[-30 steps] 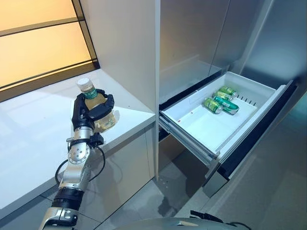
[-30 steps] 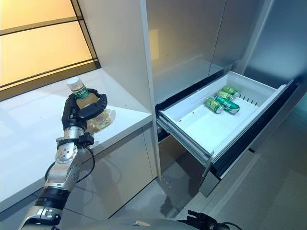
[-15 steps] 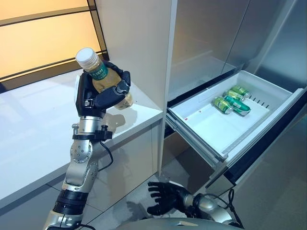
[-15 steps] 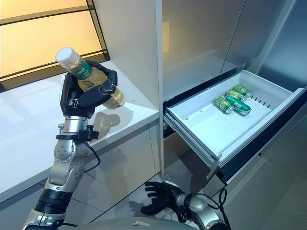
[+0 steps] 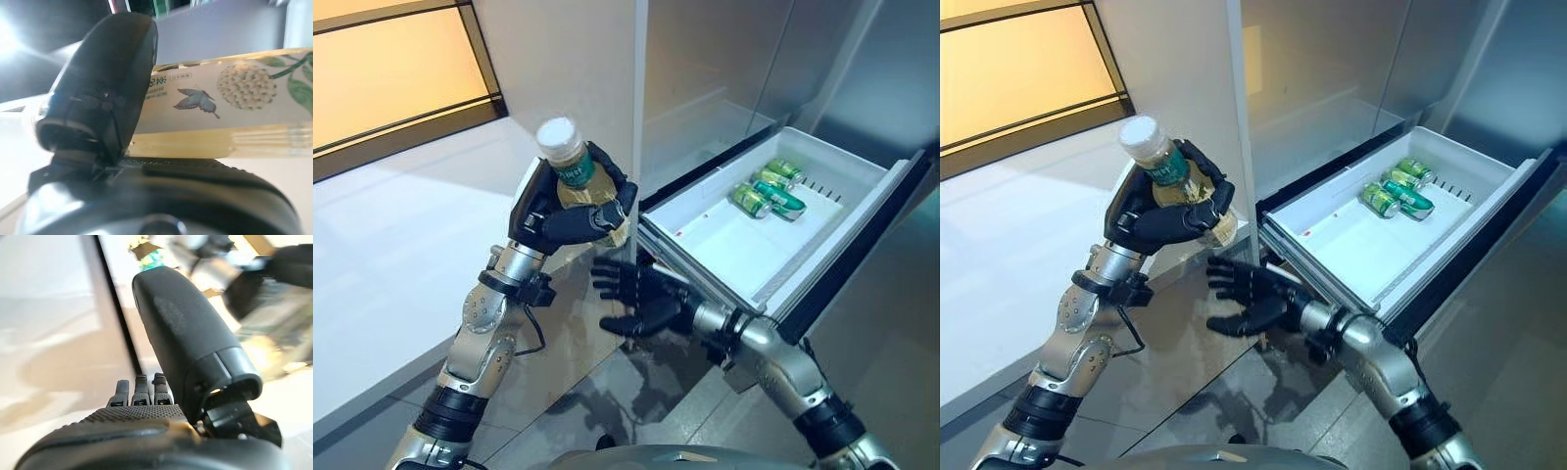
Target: Put drinks into fridge and close the fridge
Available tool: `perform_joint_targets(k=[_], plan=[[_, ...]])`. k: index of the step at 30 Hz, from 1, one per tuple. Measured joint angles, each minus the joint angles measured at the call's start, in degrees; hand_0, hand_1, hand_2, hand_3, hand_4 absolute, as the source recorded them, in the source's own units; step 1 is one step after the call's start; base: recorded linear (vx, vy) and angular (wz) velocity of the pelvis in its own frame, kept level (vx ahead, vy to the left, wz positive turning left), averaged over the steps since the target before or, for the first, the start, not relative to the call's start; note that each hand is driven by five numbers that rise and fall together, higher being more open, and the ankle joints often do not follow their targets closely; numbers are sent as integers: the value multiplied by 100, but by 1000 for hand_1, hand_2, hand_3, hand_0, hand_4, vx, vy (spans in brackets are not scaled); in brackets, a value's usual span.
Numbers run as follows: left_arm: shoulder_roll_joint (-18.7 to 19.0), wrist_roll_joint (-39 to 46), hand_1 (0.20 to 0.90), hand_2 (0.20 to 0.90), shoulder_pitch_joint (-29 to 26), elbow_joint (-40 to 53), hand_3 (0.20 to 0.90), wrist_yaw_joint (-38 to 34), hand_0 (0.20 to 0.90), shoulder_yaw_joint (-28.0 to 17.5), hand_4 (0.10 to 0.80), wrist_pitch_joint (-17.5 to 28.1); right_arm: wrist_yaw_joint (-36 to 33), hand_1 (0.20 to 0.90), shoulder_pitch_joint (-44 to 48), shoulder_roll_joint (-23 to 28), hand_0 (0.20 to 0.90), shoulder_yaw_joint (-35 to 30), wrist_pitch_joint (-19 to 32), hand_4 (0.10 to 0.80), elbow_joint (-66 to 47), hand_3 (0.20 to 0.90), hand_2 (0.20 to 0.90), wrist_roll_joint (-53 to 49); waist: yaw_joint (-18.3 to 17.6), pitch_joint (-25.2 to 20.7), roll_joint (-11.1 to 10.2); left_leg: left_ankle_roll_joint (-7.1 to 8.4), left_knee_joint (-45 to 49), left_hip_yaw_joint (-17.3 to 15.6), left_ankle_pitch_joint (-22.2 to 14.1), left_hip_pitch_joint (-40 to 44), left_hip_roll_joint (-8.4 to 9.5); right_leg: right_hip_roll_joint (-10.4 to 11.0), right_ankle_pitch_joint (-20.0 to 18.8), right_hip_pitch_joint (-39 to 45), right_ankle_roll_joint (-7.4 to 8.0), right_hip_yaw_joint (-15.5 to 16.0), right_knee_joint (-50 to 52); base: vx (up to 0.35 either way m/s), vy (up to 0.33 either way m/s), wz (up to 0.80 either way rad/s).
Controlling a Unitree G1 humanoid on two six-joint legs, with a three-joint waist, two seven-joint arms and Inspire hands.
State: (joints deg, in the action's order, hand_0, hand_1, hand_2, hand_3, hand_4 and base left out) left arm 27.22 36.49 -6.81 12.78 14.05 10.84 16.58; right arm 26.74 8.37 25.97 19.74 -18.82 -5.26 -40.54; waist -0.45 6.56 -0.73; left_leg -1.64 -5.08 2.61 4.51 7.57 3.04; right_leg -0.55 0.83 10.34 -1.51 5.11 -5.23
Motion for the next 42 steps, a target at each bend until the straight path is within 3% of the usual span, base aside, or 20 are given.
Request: perform_joint_targets(k=[10, 17, 28, 42], plan=[[211, 231, 300, 300, -43, 0, 200, 267, 300, 200, 100, -276, 37, 900, 27, 510, 900, -94, -773, 800, -345, 900, 900, -651, -98, 6, -9, -8, -2, -123, -19, 32, -16, -10, -4, -9, 7, -112, 0, -12, 0, -5], [415, 229, 300, 300, -312, 0, 200, 229, 300, 700, 100, -420, -28, 900, 295, 651, 900, -92, -778, 800, -479, 900, 900, -788, -147, 35, -48, -17, -1, -243, -28, 57, -14, -4, -19, -19, 27, -201, 0, -24, 3, -7], [375, 267, 300, 300, -471, -1, 200, 386, 300, 765, 100, -684, -516, 900, 433, 662, 900, -94, -765, 800, -554, 900, 900, -789, -281, 35, -50, -36, -1, -362, -66, 67, -17, -3, -40, -47, 43, -318, 0, -12, 4, -5], [523, 161, 300, 300, -499, -7, 200, 411, 300, 953, 100, -805, -644, 900, 624, 756, 900, -94, -763, 800, -585, 900, 900, -905, -292, 35, -49, -35, -1, -394, -78, 58, -19, -4, -42, -69, 44, -336, 0, -5, -1, -1]])
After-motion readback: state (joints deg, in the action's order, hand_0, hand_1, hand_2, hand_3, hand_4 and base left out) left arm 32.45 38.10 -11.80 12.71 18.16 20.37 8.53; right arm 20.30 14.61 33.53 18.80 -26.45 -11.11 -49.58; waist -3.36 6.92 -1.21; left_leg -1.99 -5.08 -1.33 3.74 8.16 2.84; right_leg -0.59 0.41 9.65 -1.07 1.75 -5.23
